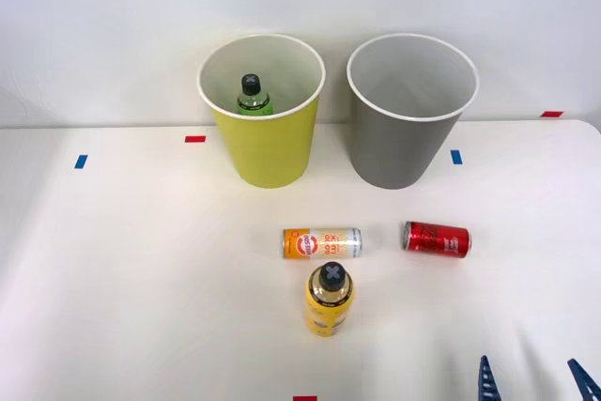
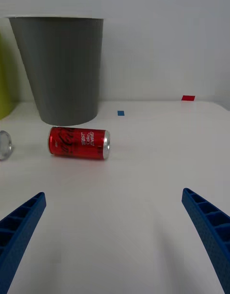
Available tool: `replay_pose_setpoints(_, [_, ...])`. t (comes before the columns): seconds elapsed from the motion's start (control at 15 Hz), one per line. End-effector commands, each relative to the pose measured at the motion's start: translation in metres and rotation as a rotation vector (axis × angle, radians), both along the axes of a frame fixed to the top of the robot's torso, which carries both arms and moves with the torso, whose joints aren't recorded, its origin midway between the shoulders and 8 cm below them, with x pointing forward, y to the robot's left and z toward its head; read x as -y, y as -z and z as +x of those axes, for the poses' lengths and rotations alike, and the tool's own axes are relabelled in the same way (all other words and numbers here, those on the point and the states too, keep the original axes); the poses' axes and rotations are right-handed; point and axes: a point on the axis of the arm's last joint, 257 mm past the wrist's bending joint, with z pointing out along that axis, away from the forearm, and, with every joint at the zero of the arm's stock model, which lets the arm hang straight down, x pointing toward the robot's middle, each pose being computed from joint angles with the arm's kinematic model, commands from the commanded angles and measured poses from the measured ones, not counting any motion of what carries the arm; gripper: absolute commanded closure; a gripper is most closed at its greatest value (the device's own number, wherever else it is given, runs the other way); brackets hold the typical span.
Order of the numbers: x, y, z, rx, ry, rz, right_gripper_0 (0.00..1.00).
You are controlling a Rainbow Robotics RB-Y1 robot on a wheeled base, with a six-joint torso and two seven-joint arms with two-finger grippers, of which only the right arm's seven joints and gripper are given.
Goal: Put cans in the gray bin, plastic bottles in the light green bin
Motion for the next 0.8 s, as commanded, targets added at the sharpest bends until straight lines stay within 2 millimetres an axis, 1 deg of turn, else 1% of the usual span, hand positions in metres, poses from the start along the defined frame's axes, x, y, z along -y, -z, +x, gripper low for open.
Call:
replay_pose_setpoints(0.07, [0.020, -0.018, 0.030, -0.106, 0.026, 0.013, 0.02])
replay_pose_setpoints(0.27, [0.034, -0.024, 0.040, -0.195, 0.061, 0.092, 0.02])
replay_pose_setpoints(0.33, [0.037, -0.025, 0.042, -0.217, 0.073, 0.149, 0.02])
replay_pose_setpoints(0.47, [0.041, -0.023, 0.045, -0.270, 0.088, 0.227, 0.02])
replay_pose_setpoints(0.8, [0.046, -0.021, 0.060, -0.433, 0.092, 0.287, 0.03])
